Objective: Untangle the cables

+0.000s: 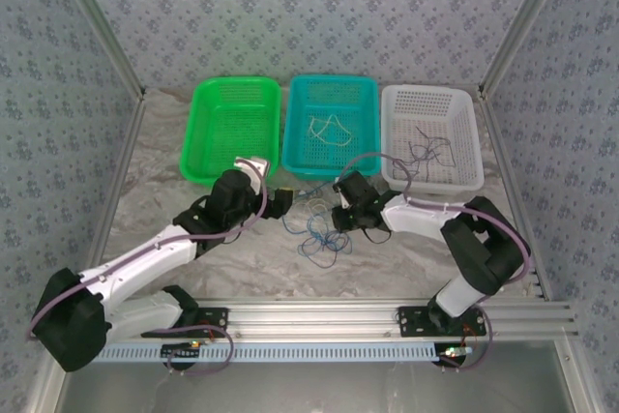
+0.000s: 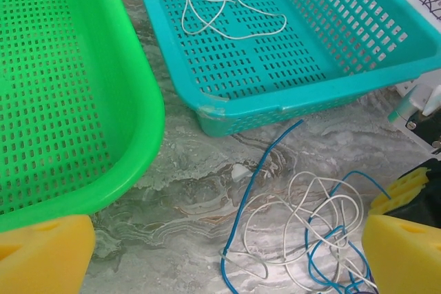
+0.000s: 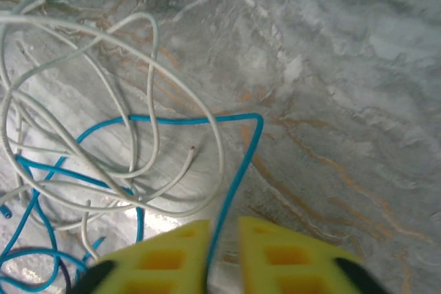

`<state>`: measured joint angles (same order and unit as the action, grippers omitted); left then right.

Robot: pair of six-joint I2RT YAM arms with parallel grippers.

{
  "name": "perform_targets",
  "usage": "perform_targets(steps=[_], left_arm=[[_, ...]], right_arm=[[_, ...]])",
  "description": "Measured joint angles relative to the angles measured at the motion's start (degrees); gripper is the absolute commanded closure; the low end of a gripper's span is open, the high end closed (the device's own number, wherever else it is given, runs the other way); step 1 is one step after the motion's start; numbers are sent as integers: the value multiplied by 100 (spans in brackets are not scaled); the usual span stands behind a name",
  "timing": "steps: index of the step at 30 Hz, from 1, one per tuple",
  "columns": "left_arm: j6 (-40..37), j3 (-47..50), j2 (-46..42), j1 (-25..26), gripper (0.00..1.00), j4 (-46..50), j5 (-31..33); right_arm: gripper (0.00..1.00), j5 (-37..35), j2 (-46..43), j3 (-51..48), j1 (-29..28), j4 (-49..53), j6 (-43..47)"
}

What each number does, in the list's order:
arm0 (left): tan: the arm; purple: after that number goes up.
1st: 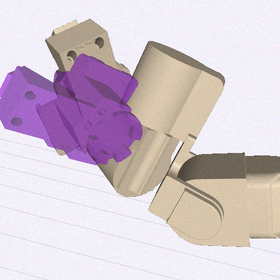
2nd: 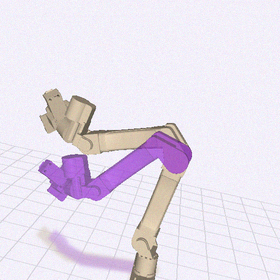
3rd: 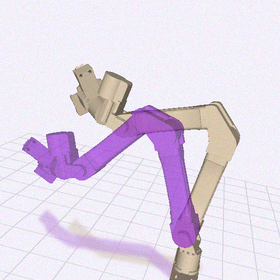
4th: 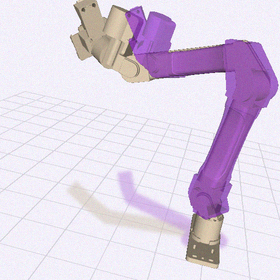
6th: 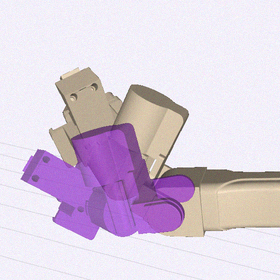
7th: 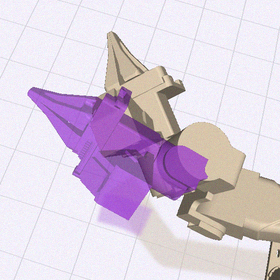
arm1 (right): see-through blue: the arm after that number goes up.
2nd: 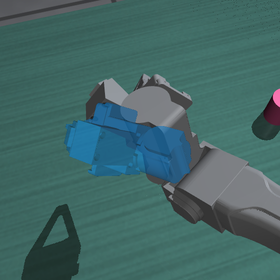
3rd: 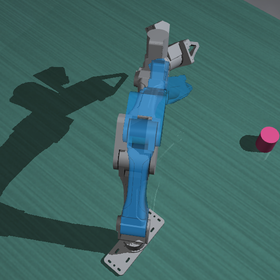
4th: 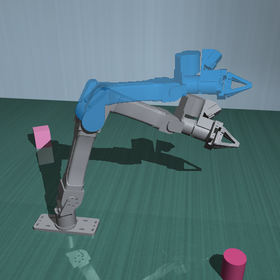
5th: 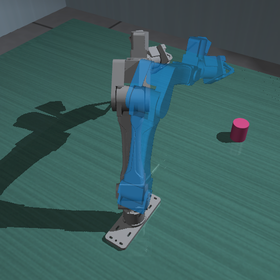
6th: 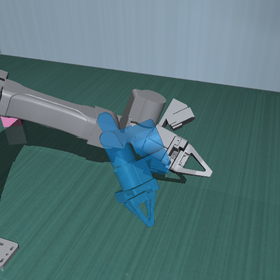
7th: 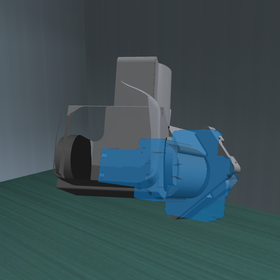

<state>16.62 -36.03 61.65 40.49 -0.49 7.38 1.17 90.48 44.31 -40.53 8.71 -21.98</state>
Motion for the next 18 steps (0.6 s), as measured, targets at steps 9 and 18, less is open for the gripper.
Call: perform_targets(steps=[9, 18], left_arm=[[2, 66, -90, 0, 1, -205, -153], [63, 94, -2, 0, 1, -656, -608]], right_arm=[[100, -984, -1663, -55, -442, 310, -9], [100, -1217, -2927, -61, -557, 710, 203]])
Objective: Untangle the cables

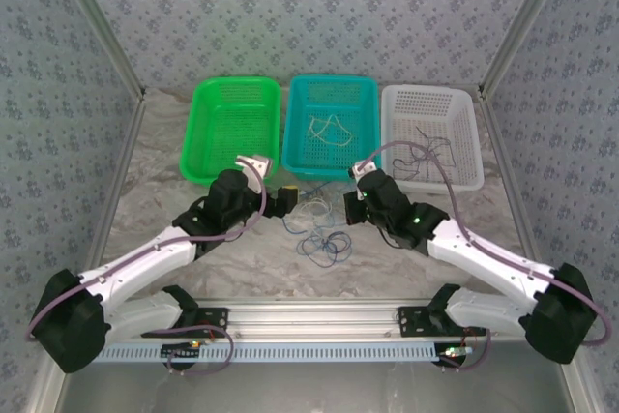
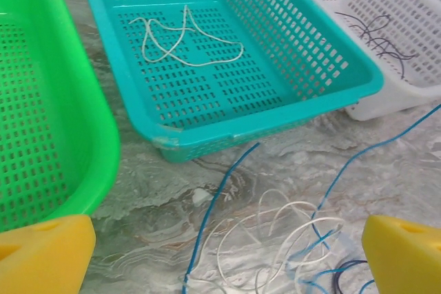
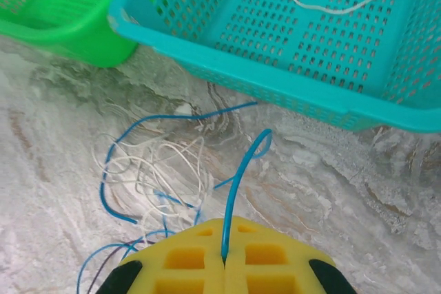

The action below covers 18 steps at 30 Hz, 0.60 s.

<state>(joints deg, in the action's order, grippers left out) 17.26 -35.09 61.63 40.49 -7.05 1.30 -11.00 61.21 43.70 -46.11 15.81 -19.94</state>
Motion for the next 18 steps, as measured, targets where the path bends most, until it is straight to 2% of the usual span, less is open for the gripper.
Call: perform_targets(steps=[6, 18], left_arm=[[61, 35, 72, 4, 1, -483, -452], [83, -59, 649, 240, 1, -739, -671]], right_arm=[[100, -17, -573, 20, -98, 229, 201], [100, 66, -876, 831, -302, 675, 684]])
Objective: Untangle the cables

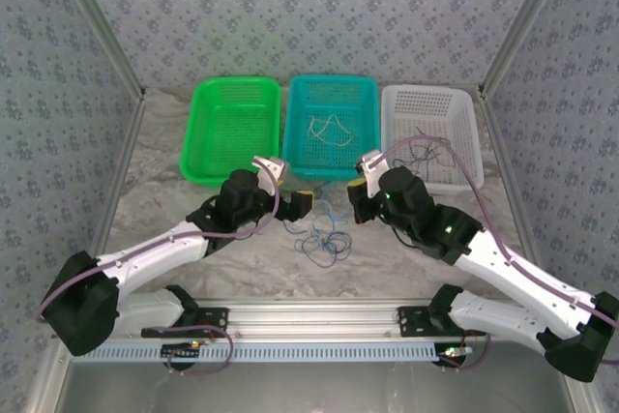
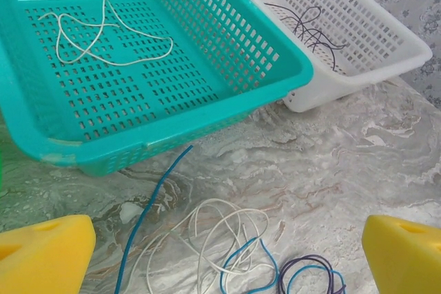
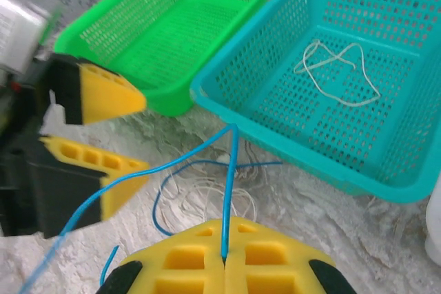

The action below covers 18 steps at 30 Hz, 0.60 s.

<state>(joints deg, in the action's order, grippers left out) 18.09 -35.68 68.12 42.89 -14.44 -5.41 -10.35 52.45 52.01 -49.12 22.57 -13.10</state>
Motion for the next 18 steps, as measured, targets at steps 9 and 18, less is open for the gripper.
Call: perform_targets(steps=[9, 18], left_arm=[[122, -39, 81, 42, 1, -575, -15], [422, 361, -614, 39, 1, -1152, -20]], right_arm=[[100, 284, -223, 173, 0, 114, 94], [100, 260, -286, -9, -4, 94, 96]])
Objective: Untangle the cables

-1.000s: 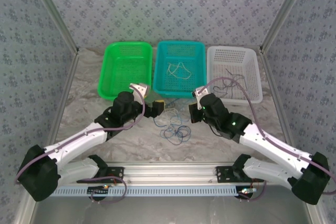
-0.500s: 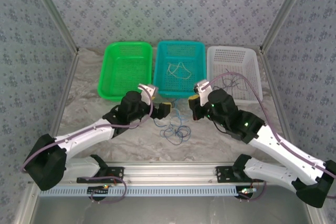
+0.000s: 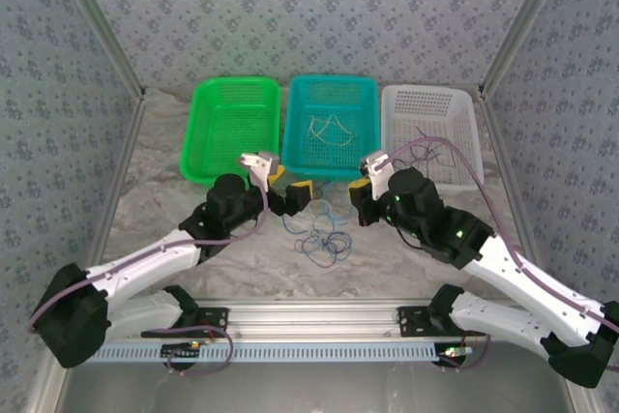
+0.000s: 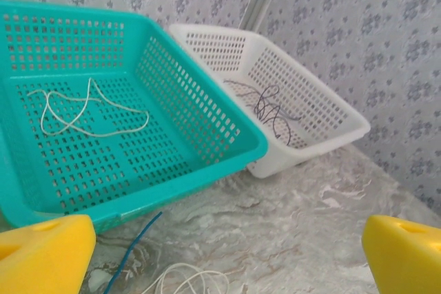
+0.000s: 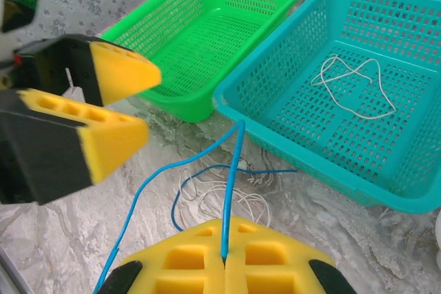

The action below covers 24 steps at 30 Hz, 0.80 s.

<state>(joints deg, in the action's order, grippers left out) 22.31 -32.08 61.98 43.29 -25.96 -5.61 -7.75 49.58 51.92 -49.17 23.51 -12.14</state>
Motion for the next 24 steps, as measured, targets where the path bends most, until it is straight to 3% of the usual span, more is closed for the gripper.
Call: perform_targets(steps=[7, 19, 22, 24], left_arm=[[533, 0, -136, 0, 1, -203, -367], [1187, -170, 758, 267, 6, -730, -1331], [1165, -302, 798, 391, 10, -734, -1384], [1123, -367, 800, 442, 20, -750, -1416]], right_arm=[[100, -153, -109, -103, 0, -192, 28], [100, -205, -39, -197, -72, -669, 127], [100, -208, 22, -201, -79, -708, 127], [100, -208, 46, -205, -81, -708, 127]])
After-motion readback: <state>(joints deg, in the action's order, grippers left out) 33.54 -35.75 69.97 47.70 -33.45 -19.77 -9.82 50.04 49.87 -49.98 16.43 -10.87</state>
